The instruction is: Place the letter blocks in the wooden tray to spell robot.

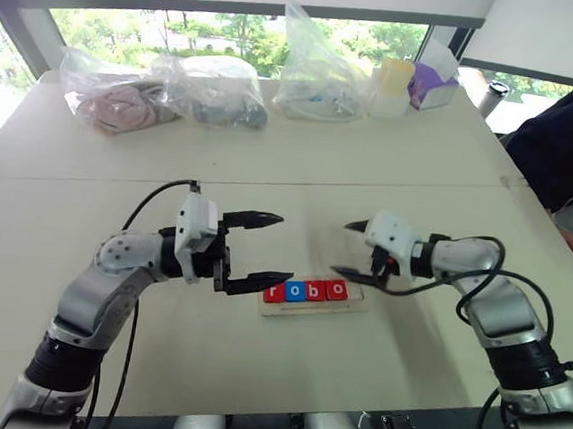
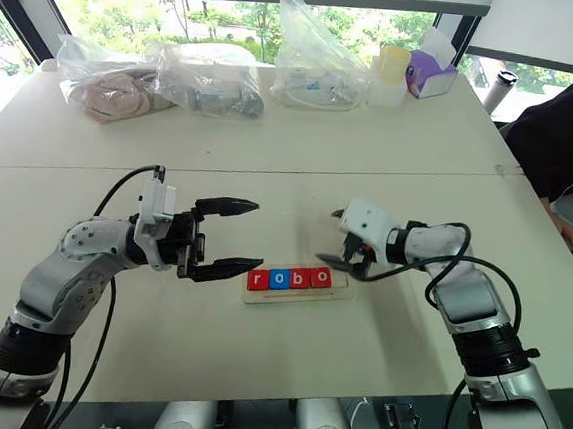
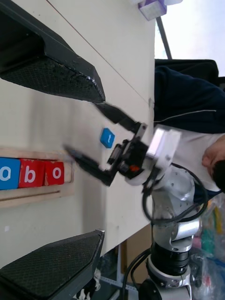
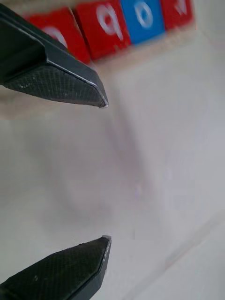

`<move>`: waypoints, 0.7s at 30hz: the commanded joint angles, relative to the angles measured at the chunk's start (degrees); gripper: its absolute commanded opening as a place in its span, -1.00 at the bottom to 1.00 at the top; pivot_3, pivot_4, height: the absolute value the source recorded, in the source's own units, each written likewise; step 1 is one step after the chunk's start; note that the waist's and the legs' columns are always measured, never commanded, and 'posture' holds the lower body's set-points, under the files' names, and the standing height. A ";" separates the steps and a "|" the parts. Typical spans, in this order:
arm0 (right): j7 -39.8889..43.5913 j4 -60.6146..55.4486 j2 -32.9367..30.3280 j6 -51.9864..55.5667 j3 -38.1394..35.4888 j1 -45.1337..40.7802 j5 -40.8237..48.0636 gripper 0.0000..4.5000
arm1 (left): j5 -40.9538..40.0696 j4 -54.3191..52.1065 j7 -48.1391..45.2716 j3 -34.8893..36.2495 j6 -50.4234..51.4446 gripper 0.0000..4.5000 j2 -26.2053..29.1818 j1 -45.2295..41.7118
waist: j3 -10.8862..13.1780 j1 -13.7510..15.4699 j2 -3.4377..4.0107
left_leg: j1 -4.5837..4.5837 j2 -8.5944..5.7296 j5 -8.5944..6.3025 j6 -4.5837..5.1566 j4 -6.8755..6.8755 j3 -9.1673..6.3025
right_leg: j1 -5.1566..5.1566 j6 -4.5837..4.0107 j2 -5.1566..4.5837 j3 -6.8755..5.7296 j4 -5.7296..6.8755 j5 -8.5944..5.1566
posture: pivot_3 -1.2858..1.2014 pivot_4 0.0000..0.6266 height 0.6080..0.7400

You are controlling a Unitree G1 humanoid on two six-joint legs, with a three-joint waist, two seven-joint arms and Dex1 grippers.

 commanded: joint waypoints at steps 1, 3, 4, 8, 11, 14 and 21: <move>-5.23 -5.12 0.23 5.14 -7.63 1.16 3.51 0.99 | 0.36 -1.09 0.06 -0.21 -0.73 1.00 -0.31 0.12 | 0.00 0.08 0.00 | -0.01 0.00 0.00 0.00 -0.01 0.00 | 0.00 0.00 0.00 0.00 0.00 0.00 | 0.03 -0.52 1.00; -8.46 -7.31 0.31 8.80 -11.68 3.51 4.79 0.99 | 0.49 -1.12 0.14 -0.23 -0.84 1.00 -0.53 0.33 | 0.00 0.21 0.00 | -0.01 0.00 0.00 0.00 -0.02 -0.03 | 0.00 0.01 0.00 -0.01 0.00 0.00 | 0.03 -0.52 1.00; -10.21 -7.95 0.39 10.62 -13.15 4.40 4.95 0.99 | 0.52 -1.12 0.15 -0.22 -0.84 1.00 -0.62 0.39 | 0.00 0.24 0.00 | -0.02 0.00 0.00 0.00 -0.03 -0.03 | 0.00 0.02 0.00 -0.02 0.00 0.00 | 0.03 -0.52 1.00; -18.87 -9.72 2.09 19.95 -18.55 7.95 4.82 0.99 | 0.85 -0.71 -0.13 -0.28 -1.02 1.00 -1.03 0.35 | -0.01 0.05 0.01 | -0.02 -0.01 0.00 0.00 -0.01 -0.01 | 0.00 0.01 -0.01 0.01 0.00 0.00 | 0.03 -0.52 1.00; -26.22 -13.30 6.88 28.14 -21.07 10.72 5.22 0.99 | 0.94 -0.33 -0.33 -0.35 -1.00 1.00 -1.33 -0.01 | -0.03 -0.14 0.03 | 0.02 0.00 0.01 0.00 -0.02 -0.01 | 0.00 -0.01 0.02 0.02 0.02 0.00 | 0.03 -0.52 1.00; -33.44 -17.68 14.53 34.83 -22.00 11.64 5.82 0.99 | 0.96 -0.09 -0.63 -0.34 -0.98 1.00 -1.34 -0.22 | -0.04 -0.31 0.07 | 0.06 0.03 0.01 0.00 -0.07 -0.02 | -0.01 0.00 0.07 0.03 0.06 0.00 | 0.03 -0.52 1.00; -43.85 -21.11 24.79 40.34 -20.11 11.61 3.83 0.99 | 1.02 0.34 -1.17 -0.07 -0.93 1.00 -1.12 -0.68 | -0.06 -0.04 0.12 | 0.01 0.02 0.01 -0.01 -0.05 -0.01 | -0.09 0.00 0.05 0.03 0.13 -0.01 | 0.03 -0.52 1.00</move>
